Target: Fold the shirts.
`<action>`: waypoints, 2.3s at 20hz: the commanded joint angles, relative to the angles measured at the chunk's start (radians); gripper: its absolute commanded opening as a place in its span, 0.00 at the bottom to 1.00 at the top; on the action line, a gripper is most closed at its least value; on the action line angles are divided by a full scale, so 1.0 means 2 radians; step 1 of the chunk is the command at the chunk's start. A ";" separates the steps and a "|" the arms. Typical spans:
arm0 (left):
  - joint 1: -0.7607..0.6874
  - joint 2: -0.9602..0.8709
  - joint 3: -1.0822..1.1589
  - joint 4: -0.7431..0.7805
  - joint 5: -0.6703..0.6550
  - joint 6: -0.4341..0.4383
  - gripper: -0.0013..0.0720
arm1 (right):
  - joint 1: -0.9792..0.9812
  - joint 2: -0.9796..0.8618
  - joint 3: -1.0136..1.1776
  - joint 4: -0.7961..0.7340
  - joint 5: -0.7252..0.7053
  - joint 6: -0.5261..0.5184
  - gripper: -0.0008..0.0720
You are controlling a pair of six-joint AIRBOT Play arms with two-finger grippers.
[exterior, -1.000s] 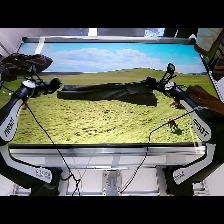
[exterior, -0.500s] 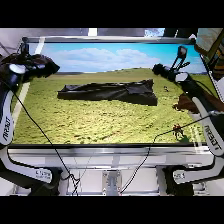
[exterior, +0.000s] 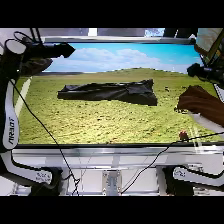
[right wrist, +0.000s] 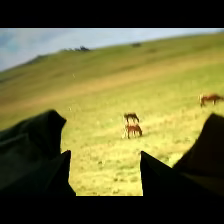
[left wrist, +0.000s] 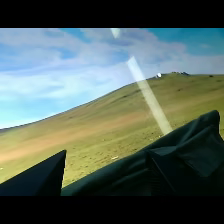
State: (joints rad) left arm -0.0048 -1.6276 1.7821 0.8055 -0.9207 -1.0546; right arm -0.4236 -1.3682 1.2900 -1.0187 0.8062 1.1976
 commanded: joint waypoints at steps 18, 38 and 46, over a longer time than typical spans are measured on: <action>-0.039 -0.057 0.007 0.082 -0.045 -0.049 0.80 | 0.144 -0.283 0.082 0.222 0.022 -0.019 0.74; -0.148 -0.194 0.007 0.192 -0.011 -0.173 0.04 | 0.181 -0.273 0.103 0.290 0.076 -0.093 0.04; -0.162 -0.220 0.016 0.264 -0.060 -0.223 0.04 | 0.232 -0.263 0.196 0.300 0.132 -0.098 0.04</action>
State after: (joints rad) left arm -0.3244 -2.0548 1.8038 1.2770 -0.9798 -1.4757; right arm 0.0002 -1.8973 1.6039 -0.4397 1.0248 1.0046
